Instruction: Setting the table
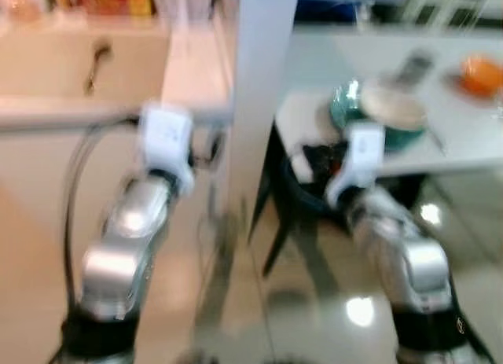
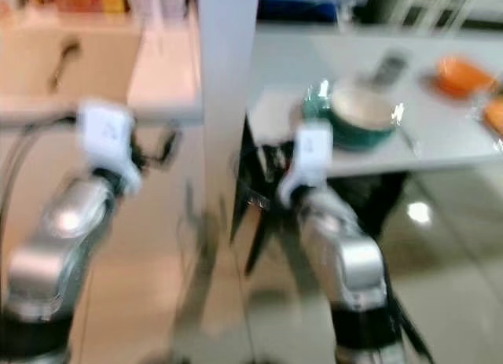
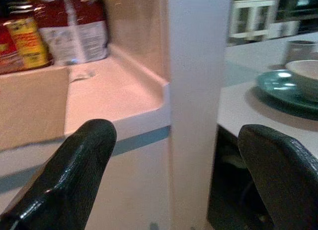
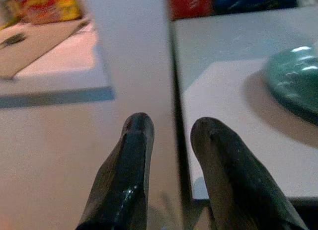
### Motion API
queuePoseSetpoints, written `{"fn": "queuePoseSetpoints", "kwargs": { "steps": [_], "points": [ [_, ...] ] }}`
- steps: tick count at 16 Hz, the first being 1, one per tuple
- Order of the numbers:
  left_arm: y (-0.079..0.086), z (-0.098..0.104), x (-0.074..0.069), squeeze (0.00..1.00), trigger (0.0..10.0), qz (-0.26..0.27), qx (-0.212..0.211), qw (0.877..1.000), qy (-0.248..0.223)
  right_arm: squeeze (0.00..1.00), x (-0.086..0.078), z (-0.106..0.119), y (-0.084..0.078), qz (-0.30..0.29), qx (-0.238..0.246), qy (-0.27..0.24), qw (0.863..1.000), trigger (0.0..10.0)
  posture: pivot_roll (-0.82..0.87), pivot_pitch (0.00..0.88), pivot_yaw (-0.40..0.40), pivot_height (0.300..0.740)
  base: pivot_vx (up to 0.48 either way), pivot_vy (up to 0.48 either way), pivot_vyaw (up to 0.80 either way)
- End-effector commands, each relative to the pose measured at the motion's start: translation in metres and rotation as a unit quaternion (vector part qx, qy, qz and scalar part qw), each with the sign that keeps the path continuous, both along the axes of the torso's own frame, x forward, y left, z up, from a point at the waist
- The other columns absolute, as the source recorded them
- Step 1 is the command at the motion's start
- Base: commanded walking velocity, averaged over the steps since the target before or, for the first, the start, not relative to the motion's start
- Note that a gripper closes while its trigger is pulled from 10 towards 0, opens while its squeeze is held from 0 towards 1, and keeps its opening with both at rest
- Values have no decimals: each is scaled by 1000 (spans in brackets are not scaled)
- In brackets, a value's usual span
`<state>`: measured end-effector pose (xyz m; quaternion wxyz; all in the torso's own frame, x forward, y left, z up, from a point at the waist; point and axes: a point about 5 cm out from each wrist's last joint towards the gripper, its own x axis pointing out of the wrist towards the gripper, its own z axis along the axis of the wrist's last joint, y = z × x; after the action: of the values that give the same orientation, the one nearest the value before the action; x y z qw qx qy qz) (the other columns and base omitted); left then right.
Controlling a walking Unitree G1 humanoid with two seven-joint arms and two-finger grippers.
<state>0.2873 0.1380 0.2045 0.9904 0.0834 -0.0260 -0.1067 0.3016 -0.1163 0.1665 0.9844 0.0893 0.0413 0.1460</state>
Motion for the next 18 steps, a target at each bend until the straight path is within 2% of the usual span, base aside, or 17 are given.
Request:
{"fn": "queuePoseSetpoints", "kwargs": {
  "steps": [1,2,3,7,9,10,18],
  "points": [
    [8,7,-2,1000,10000,14,1,1000,-19,0,1,5,2,-4,-2,-10,1000,10000,19,47,-46,740,0,0,0],
    [11,8,-1,98,10000,26,-9,1000,-16,0,2,9,2,-6,-13,-21,1000,10000,15,48,-51,740,0,0,0],
    [11,11,-1,0,10000,30,-6,999,-25,0,3,11,1,-6,-11,-23,1000,10000,17,48,-53,740,0,0,0],
    [10,10,-2,0,10000,34,28,999,-27,0,8,14,4,13,-5,-31,999,10000,47,53,-67,740,0,0,0],
    [15,12,-4,0,10000,43,39,998,-34,0,11,17,11,35,-23,-41,998,10000,44,54,-74,740,0,0,0],
    [22,16,-3,0,10000,61,37,997,-41,0,12,21,17,49,-29,-52,997,10000,44,62,-78,740,330,0,800],
    [31,17,-6,0,10000,75,45,995,-43,0,12,24,28,83,-24,-64,994,10000,51,70,-88,740,346,0,800]
  ]
}}
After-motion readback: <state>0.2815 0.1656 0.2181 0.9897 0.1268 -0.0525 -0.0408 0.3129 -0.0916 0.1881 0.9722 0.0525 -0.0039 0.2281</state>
